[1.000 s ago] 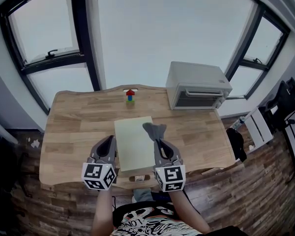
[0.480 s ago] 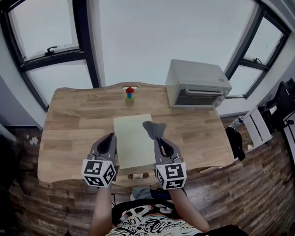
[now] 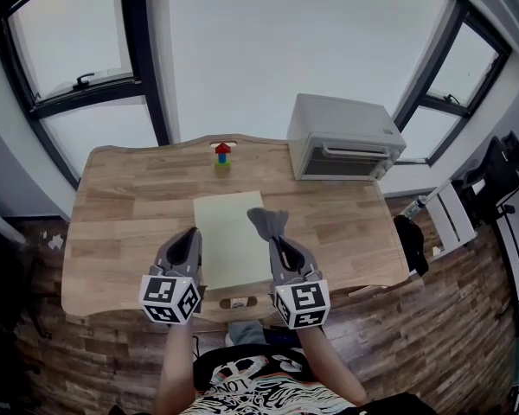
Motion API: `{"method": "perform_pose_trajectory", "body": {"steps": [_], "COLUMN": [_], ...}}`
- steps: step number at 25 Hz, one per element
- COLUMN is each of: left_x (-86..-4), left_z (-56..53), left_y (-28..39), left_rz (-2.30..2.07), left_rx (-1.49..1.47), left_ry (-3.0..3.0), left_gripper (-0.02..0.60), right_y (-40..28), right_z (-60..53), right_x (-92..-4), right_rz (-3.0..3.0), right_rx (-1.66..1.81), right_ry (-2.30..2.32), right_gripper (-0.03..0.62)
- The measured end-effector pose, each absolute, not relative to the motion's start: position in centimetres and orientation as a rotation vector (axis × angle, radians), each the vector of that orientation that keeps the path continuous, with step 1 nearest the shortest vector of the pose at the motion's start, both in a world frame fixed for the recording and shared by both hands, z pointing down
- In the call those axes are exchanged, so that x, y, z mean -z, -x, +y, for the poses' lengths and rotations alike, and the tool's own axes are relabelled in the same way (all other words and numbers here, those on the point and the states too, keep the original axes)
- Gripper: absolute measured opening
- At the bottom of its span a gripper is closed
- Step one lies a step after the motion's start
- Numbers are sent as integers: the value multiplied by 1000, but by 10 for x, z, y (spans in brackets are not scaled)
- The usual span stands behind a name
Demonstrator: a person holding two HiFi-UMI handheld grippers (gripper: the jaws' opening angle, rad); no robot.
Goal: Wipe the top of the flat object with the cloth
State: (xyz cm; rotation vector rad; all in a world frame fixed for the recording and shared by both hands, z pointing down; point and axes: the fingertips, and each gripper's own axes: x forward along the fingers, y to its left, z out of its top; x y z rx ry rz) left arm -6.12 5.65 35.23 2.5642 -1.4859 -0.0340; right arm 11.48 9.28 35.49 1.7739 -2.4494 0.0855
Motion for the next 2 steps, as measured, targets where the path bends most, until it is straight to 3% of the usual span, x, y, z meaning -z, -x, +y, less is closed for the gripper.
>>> {"method": "perform_pose_trajectory", "body": {"steps": [2], "left_x": [-353], "left_z": [56], "left_y": [58], "left_rz": [-1484], "left_rx": [35], "left_ry": [-2569], "left_gripper": [57], "right_y": [-116], "right_z": [94], "right_x": [-355], "right_rz": [-2463], "right_rx": [-89], "right_ry": [-1762], "right_gripper": [9]}}
